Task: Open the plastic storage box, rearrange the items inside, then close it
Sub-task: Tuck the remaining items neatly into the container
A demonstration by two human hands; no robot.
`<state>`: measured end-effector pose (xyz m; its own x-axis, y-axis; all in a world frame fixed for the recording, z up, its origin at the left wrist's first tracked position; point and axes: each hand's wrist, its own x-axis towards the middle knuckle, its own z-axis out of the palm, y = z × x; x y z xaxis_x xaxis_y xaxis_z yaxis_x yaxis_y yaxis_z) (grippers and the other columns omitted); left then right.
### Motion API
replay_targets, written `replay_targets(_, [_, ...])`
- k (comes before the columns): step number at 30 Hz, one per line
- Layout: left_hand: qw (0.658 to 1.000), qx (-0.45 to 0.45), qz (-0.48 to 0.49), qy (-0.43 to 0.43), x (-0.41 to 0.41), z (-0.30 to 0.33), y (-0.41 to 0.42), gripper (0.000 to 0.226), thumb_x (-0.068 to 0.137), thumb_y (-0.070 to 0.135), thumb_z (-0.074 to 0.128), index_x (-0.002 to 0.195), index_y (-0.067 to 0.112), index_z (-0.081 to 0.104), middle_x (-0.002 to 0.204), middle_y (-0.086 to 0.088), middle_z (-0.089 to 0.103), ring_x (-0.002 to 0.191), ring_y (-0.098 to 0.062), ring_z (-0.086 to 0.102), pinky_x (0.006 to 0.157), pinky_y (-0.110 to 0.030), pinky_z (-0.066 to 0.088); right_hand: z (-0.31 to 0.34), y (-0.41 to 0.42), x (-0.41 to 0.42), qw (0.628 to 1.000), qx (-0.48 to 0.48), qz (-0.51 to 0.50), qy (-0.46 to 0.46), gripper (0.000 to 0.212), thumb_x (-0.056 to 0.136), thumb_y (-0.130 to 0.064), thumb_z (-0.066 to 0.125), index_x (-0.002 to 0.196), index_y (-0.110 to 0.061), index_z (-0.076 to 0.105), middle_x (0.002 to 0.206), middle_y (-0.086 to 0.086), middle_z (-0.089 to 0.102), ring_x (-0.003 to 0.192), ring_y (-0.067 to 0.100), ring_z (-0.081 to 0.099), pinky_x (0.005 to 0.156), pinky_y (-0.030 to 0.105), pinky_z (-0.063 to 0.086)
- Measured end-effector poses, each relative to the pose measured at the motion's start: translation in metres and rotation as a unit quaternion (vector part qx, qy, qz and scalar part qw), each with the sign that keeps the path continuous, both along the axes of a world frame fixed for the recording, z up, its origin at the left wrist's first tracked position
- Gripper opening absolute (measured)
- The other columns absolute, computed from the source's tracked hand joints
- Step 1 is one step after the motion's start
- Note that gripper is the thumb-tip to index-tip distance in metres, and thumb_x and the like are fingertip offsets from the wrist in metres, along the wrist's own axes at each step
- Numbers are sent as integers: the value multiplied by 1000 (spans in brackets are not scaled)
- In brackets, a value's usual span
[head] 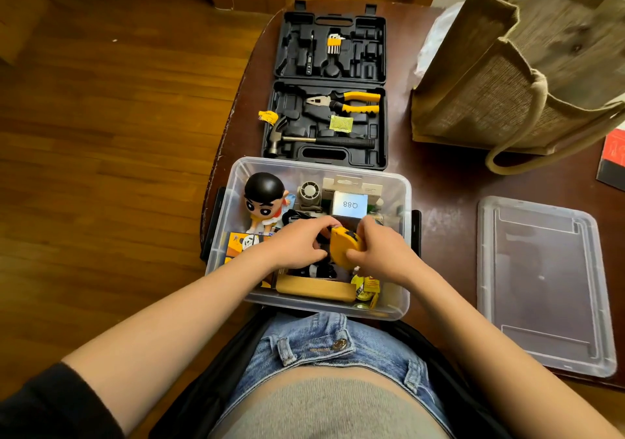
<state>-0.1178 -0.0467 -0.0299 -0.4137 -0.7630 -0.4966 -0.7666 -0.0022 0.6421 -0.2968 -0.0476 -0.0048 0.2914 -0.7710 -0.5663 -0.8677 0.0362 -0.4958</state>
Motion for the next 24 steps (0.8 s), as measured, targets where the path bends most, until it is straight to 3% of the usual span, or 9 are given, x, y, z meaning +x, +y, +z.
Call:
replay_targets(4, [993, -14, -57, -99, -2, -5, 0, 52, 89, 16, 61, 137, 22, 41, 123, -2, 60, 104, -19, 58, 77, -26, 44, 11, -2, -8, 993, -39, -66, -90, 26, 90, -31, 57, 105, -17, 42, 91, 10, 66, 77, 27, 66, 74, 47, 53])
replay_targets(8, [981, -12, -116, -154, -6, -9, -3, 42, 90, 16, 57, 130, 27, 54, 126, 1, 59, 114, -20, 55, 81, -29, 46, 17, -7, -15, 982, -87, -99, -134, 24, 93, -35, 53, 113, -26, 43, 90, 11, 66, 73, 26, 64, 70, 47, 54])
replay_targets(12, [970, -42, -158, -181, -13, -12, -9, 35, 91, 18, 55, 123, 30, 61, 120, 0, 59, 112, -21, 55, 76, -29, 43, 13, -7, -20, 976, -127, -98, -144, 24, 96, -34, 47, 119, -27, 45, 81, 1, 62, 65, 20, 59, 61, 39, 50])
replay_targets(15, [960, -45, -202, -190, -22, -17, -12, 38, 91, 21, 57, 128, 32, 58, 121, 1, 63, 112, -22, 57, 74, -28, 40, 4, -6, -22, 974, -176, -97, -101, 27, 98, -33, 44, 123, -25, 45, 69, -13, 49, 62, 10, 51, 52, 27, 34])
replay_targets(18, [930, -14, -295, -221, -32, -20, -14, 43, 95, 25, 52, 138, 30, 47, 131, -2, 58, 118, -25, 54, 77, -30, 40, -1, -7, -26, 974, -186, -104, -78, 31, 97, -34, 47, 125, -21, 45, 82, -6, 55, 75, 18, 57, 60, 30, 36])
replay_targets(21, [895, -7, -358, -266, -38, -21, -16, 38, 98, 26, 47, 137, 25, 48, 128, -8, 59, 115, -28, 55, 77, -33, 44, -2, -8, -29, 978, -177, -86, -65, 33, 95, -36, 51, 123, -18, 49, 101, 2, 64, 84, 20, 59, 67, 32, 45])
replay_targets(24, [880, -15, -375, -291, -33, -22, -17, 36, 98, 29, 46, 134, 24, 53, 125, -8, 61, 112, -28, 58, 83, -37, 50, -4, -9, -30, 982, -176, -51, -38, 33, 95, -38, 52, 121, -19, 52, 106, 2, 65, 88, 21, 61, 69, 34, 48])
